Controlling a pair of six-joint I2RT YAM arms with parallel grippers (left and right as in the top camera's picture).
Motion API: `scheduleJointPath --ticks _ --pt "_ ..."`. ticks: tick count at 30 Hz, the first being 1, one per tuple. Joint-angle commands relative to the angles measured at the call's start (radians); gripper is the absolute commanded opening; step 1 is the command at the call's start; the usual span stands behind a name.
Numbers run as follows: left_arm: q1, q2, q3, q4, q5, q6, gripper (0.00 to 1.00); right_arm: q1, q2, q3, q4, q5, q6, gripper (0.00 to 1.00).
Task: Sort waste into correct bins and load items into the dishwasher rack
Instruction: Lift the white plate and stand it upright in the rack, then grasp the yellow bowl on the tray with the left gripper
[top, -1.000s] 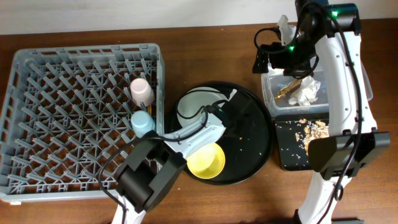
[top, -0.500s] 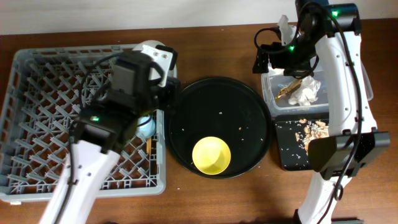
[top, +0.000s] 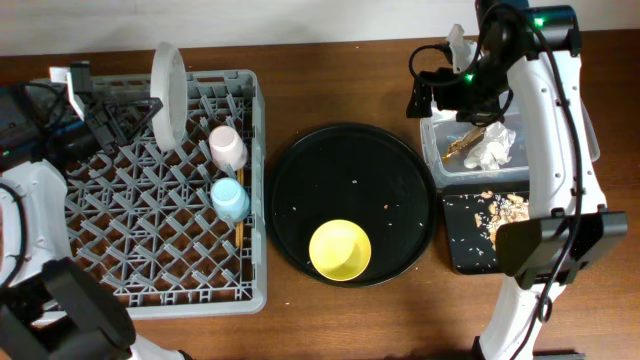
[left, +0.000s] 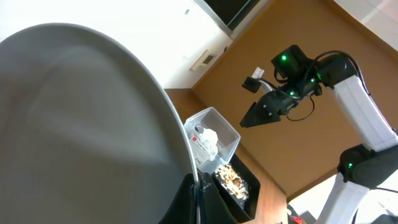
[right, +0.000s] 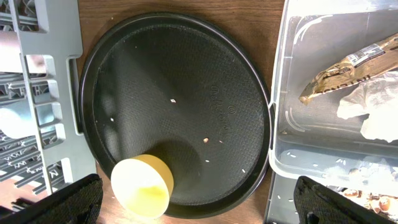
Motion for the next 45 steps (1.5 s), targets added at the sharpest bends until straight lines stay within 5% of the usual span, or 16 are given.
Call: scheduleJointPath --ticks 1,13,15,17,18,19,21,25,29,31,35,40,45 --pt "0.000 0.061 0.005 0.006 0.036 0.003 0.00 0.003 -0.008 0.012 0.000 -0.005 -0.007 0.99" --pt "0.000 0.285 0.005 0.182 -0.064 0.005 0.03 0.003 -0.008 0.012 0.000 -0.005 -0.007 0.99" --pt "0.000 0.285 0.005 0.204 -0.067 0.001 0.14 0.003 -0.008 0.012 0.000 -0.005 -0.007 0.99" --pt "0.000 0.285 0.005 0.214 -0.066 -0.002 0.52 0.003 -0.008 0.012 0.000 -0.005 -0.007 0.99" --pt "0.000 0.285 0.005 0.247 -0.066 -0.054 0.83 0.003 -0.008 0.012 0.000 -0.005 -0.007 0.99" --pt "0.000 0.285 0.005 0.278 -0.066 -0.112 0.93 0.003 -0.008 0.012 0.000 -0.005 -0.007 0.99" --pt "0.000 0.255 0.005 0.418 -0.071 -0.282 0.94 0.003 -0.008 0.012 0.000 -0.005 -0.007 0.99" --pt "-0.014 0.034 0.005 0.385 -0.218 -0.347 0.98 0.003 -0.008 0.012 0.000 -0.005 -0.007 0.99" --pt "-0.146 -0.274 0.005 -0.054 -0.519 -0.330 0.93 0.003 -0.008 0.012 0.000 -0.005 -0.007 0.99" --pt "-0.326 -0.395 0.005 -0.341 -0.800 -0.312 0.92 0.003 -0.008 0.012 0.000 -0.005 -0.007 0.99" --pt "-0.743 -0.439 -0.009 -0.609 -1.228 -0.313 0.89 0.003 -0.008 0.012 0.000 -0.005 -0.007 0.99" --pt "-1.189 -0.383 -0.246 -0.396 -1.264 -0.426 0.56 0.003 -0.008 0.012 0.000 -0.005 -0.007 0.99" --pt "-1.376 -0.242 -0.397 -0.143 -1.402 -0.509 0.52 0.003 -0.008 0.012 0.000 -0.005 -0.007 0.99"
